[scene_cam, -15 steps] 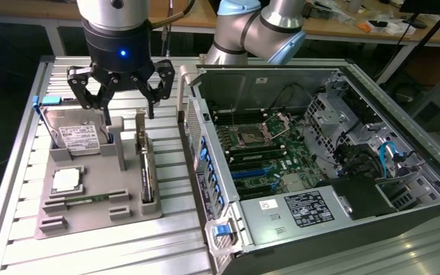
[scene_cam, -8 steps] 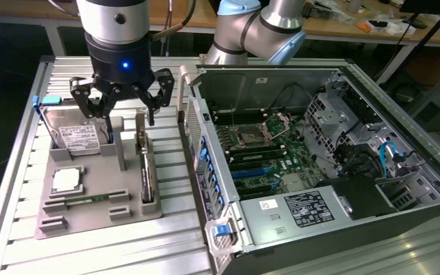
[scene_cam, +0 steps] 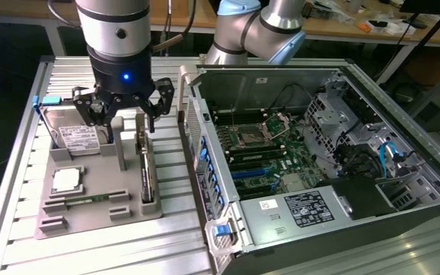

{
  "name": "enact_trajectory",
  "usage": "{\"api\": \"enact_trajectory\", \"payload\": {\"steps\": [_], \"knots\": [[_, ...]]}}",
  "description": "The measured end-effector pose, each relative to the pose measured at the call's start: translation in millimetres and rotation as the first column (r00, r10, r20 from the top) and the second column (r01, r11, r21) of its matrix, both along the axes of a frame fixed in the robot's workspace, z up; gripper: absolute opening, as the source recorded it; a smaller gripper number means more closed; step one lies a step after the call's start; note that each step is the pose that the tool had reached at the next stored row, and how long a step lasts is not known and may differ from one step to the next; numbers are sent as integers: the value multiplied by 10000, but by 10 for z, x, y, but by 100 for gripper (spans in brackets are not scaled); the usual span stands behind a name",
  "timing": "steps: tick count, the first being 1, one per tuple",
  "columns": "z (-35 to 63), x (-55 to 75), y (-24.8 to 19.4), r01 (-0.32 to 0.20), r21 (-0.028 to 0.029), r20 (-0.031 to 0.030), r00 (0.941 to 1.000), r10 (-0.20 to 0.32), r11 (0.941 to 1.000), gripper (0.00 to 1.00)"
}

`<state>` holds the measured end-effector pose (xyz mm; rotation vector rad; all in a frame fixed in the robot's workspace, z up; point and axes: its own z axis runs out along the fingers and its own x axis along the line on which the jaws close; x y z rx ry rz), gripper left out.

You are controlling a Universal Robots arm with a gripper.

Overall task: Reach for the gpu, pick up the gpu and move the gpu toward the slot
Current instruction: 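Pick up the gpu and move the gpu toward the slot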

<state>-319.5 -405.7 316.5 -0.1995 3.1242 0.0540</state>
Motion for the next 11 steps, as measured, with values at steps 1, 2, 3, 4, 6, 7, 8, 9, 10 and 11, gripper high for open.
{"api": "enact_trajectory", "payload": {"steps": [1, 2, 3, 4, 6, 7, 8, 9, 10, 11], "knots": [[-18, 2, -1, 36, 1, 1, 10000, -36, 10000, 72], [-36, 8, -2, 71, 0, 1, 10000, -71, 10000, 72], [-54, 21, -2, 102, 0, -1, 9999, -102, 9999, 72], [-72, 34, -2, 134, -1, -1, 9999, -134, 9999, 72], [-110, 53, -2, 203, 1, 1, 9998, -203, 9998, 72], [-129, 57, -3, 237, 1, 1, 9997, -237, 9997, 72], [-147, 57, -4, 281, 1, 1, 9996, -281, 9996, 72], [-165, 58, -6, 326, 0, 1, 9995, -326, 9995, 72], [-183, 58, -7, 381, 0, 0, 9993, -381, 9993, 72], [-203, 58, -9, 453, 1, 1, 9990, -453, 9990, 72]]}}
